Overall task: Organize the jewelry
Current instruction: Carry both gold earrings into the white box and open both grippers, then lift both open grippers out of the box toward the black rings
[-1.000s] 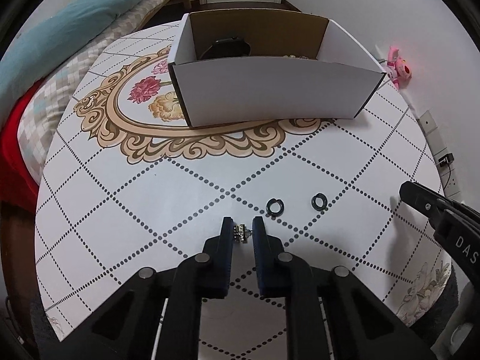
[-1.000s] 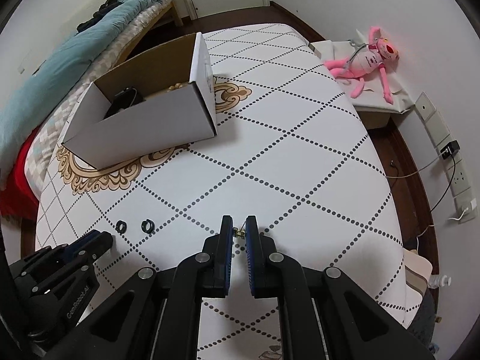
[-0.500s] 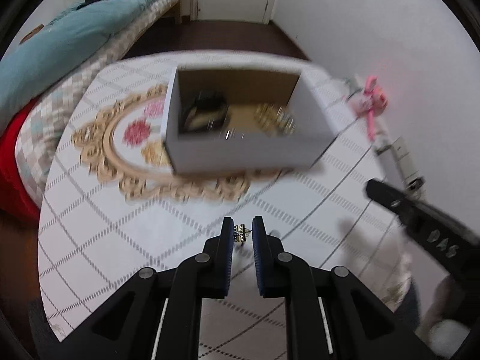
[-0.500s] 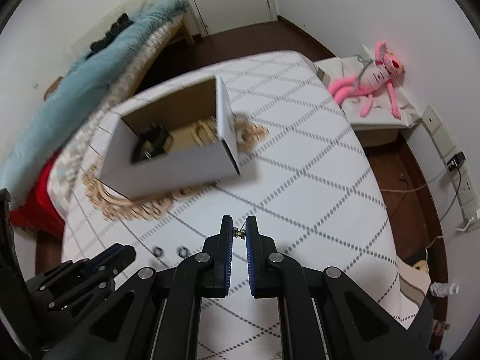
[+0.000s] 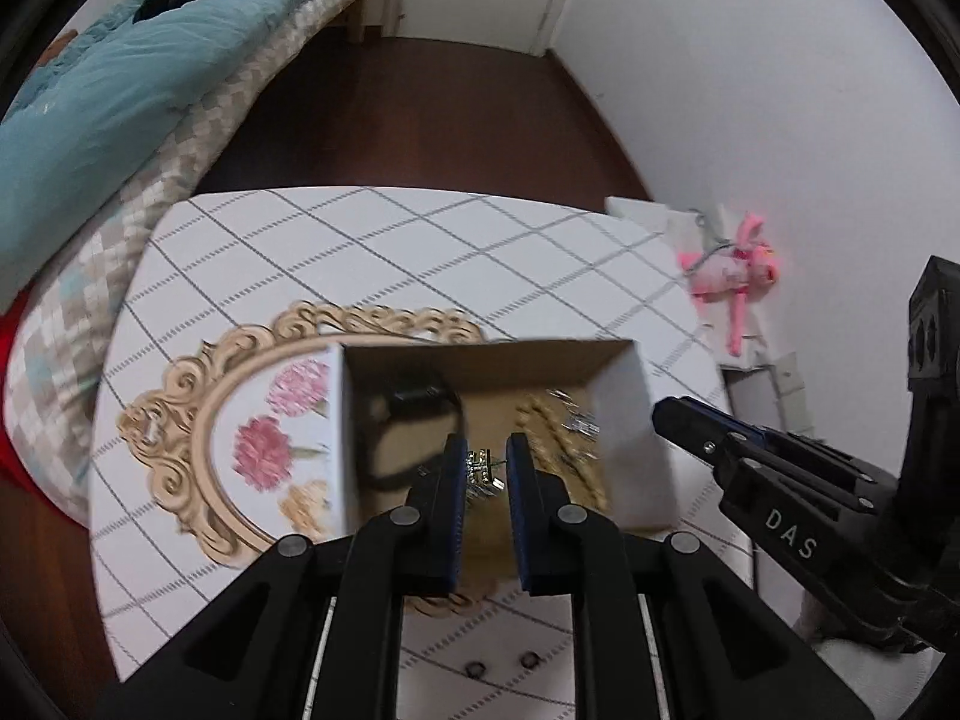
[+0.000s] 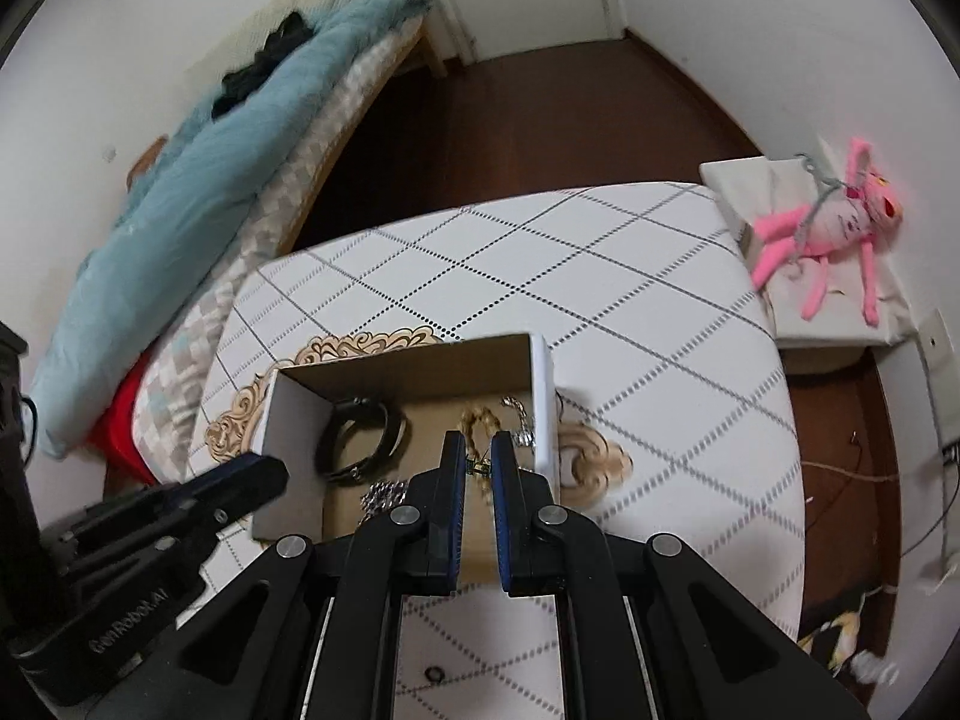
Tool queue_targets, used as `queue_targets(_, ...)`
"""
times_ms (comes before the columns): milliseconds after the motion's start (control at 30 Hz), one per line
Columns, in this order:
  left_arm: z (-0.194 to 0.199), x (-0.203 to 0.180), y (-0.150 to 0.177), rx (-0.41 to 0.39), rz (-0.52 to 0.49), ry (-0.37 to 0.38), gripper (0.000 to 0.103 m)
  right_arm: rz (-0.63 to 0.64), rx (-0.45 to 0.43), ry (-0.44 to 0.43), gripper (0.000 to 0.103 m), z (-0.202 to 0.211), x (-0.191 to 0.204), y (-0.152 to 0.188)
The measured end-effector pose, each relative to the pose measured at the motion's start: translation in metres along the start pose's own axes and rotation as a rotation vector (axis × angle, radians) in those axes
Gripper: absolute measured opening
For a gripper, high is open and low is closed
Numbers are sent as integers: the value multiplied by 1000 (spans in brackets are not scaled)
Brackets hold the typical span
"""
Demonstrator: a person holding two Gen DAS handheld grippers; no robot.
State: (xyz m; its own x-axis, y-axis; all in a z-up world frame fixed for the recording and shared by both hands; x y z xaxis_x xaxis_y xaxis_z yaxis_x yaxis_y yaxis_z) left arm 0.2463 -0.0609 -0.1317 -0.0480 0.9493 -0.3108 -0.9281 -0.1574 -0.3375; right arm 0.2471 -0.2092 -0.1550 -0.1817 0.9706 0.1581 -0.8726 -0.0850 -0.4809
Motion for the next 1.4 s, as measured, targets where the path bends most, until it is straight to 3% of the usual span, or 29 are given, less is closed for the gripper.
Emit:
queue_targets(133, -15, 8, -12, 29, 12, -72, 17, 31, 87, -19, 9, -25, -2, -15)
queue_targets(233, -15, 11, -16, 12, 3, -102, 29, 53, 116, 26, 10, -32, -7, -21)
queue_targets(300, -11, 13, -18, -14, 0, -125, 61, 43, 127, 22, 23, -34, -10, -23)
queue_targets(367, -5, 15, -20, -42, 0, -127, 68, 42, 119, 32, 34, -31, -13, -23)
queue_targets(433, -3, 16, -22, -50, 0, -134, 69, 41, 118, 27, 37, -29, -13, -24)
queue_targets(467, -1, 17, -23, -56, 2, -140, 74, 43, 120, 32, 37, -28, -13, -24)
queue_targets(500, 0, 17, -24, -64, 2, -146, 89, 54, 122, 52, 42, -27, -13, -24)
queue_targets(533, 2, 17, -25, -75, 0, -155, 96, 68, 123, 69, 46, -26, -12, -23)
queue_targets(567, 3, 18, -25, -87, -3, -163, 103, 76, 126, 82, 55, -26, -11, -23)
queue_targets(633, 6, 21, -24, -108, -7, -184, 103, 94, 134, 117, 69, -24, -10, -19)
queue_targets(700, 8, 25, -23, -120, -6, -197, 103, 109, 145, 163, 89, -23, -10, -15)
queue_targets(767, 11, 30, -21, -132, -1, -211, 103, 125, 149, 204, 96, -21, -9, -12)
queue_targets(867, 16, 35, -18, -140, 13, -216, 103, 139, 143, 258, 100, -16, -7, -7)
queue_targets(1100, 38, 43, 0, -164, 16, -233, 103, 114, 93, 268, 102, 9, 1, 4)
queue_targets(1267, 40, 59, 37, -143, 28, -254, 103, 109, 63, 262, 102, 26, 15, 28)
queue_targets(1400, 25, 77, 80, -73, 23, -279, 103, 115, 83, 228, 102, 22, 29, 60)
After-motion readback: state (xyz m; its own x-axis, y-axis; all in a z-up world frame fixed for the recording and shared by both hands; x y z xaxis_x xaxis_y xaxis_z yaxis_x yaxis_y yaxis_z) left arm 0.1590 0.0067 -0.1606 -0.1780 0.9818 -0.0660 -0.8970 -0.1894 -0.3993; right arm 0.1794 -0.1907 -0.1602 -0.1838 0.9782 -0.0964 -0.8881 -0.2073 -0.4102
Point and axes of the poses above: each gripper's, at about its wrist camera, not at the fingertips, and z roughly against the way its jaws point, x to its left, y to its underside, the point moved 4 cm from there along -z, roughly the way its jaws point, and after that the axes turned 14 degrees about z, right-handed, at the moved point
